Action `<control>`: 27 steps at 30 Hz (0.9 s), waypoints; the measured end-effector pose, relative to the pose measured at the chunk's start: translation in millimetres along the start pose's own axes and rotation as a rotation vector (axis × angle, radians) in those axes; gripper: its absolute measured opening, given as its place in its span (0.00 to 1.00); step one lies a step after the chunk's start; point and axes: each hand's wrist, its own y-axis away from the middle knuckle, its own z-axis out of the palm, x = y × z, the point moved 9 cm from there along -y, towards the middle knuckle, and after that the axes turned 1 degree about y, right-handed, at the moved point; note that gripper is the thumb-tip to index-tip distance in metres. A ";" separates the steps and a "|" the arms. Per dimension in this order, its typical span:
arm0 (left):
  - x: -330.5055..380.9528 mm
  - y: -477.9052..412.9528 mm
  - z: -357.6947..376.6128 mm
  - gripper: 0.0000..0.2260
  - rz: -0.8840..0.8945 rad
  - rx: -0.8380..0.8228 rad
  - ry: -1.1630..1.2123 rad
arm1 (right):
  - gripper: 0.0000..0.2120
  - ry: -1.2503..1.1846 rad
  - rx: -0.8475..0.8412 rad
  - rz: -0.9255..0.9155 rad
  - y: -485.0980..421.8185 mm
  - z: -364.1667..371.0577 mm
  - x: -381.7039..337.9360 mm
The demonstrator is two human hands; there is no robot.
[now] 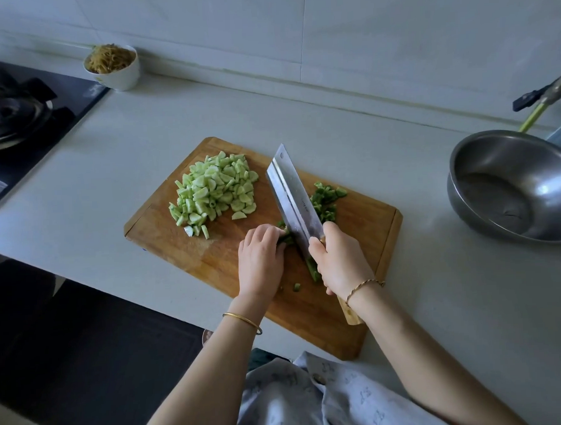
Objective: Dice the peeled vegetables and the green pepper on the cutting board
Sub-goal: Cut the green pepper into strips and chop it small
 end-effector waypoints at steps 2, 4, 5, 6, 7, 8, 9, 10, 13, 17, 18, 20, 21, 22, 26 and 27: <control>-0.6 -0.6 0.4 0.05 0.006 0.005 0.007 | 0.09 -0.011 0.026 0.001 -1.4 -7.0 0.8; -1.2 -1.3 0.9 0.05 0.012 0.009 0.016 | 0.10 -0.010 0.030 -0.003 -1.8 -11.3 1.7; -1.6 -1.4 0.9 0.05 0.015 0.011 0.023 | 0.10 -0.010 0.028 -0.008 -1.3 -11.7 1.8; -2.2 -1.6 1.0 0.05 0.016 0.012 0.031 | 0.09 -0.010 0.024 -0.012 -0.5 -11.1 1.8; -2.6 -1.7 1.1 0.05 0.015 0.011 0.039 | 0.09 -0.008 0.017 -0.015 0.2 -9.6 1.5; -3.0 -1.7 1.2 0.05 0.011 0.011 0.046 | 0.09 -0.002 0.007 -0.016 1.0 -7.2 1.4; -3.1 -1.8 1.1 0.06 0.008 0.011 0.052 | 0.09 0.008 -0.004 -0.015 1.6 -4.5 1.1; -3.2 -1.8 1.0 0.06 0.006 0.012 0.054 | 0.09 0.021 -0.015 -0.015 2.2 -1.9 0.7; -3.1 -2.2 0.7 0.06 0.006 0.010 0.057 | 0.09 0.066 -0.032 -0.017 3.7 2.2 -2.1; -2.1 -2.2 2.4 0.05 0.019 0.009 0.050 | 0.08 0.142 -0.056 -0.016 1.9 5.3 -8.2; -1.6 -1.9 2.7 0.05 0.021 0.013 0.050 | 0.08 0.160 -0.058 -0.011 0.3 7.3 -9.8; -1.7 -1.3 2.5 0.05 0.020 0.023 0.053 | 0.08 0.191 -0.055 0.013 -2.4 12.4 -11.3; -2.0 -0.5 2.6 0.05 0.017 0.027 0.054 | 0.09 0.208 -0.053 0.024 -2.9 15.1 -10.9; -2.6 0.0 2.5 0.05 0.016 0.030 0.056 | 0.09 0.217 -0.049 0.031 -3.5 17.6 -10.0; -1.5 2.8 1.0 0.05 0.033 0.033 0.051 | 0.07 0.141 -0.011 0.063 -6.0 16.3 -3.9; -1.1 3.7 0.3 0.05 0.030 0.033 0.050 | 0.07 0.121 -0.007 0.071 -7.3 16.1 -5.0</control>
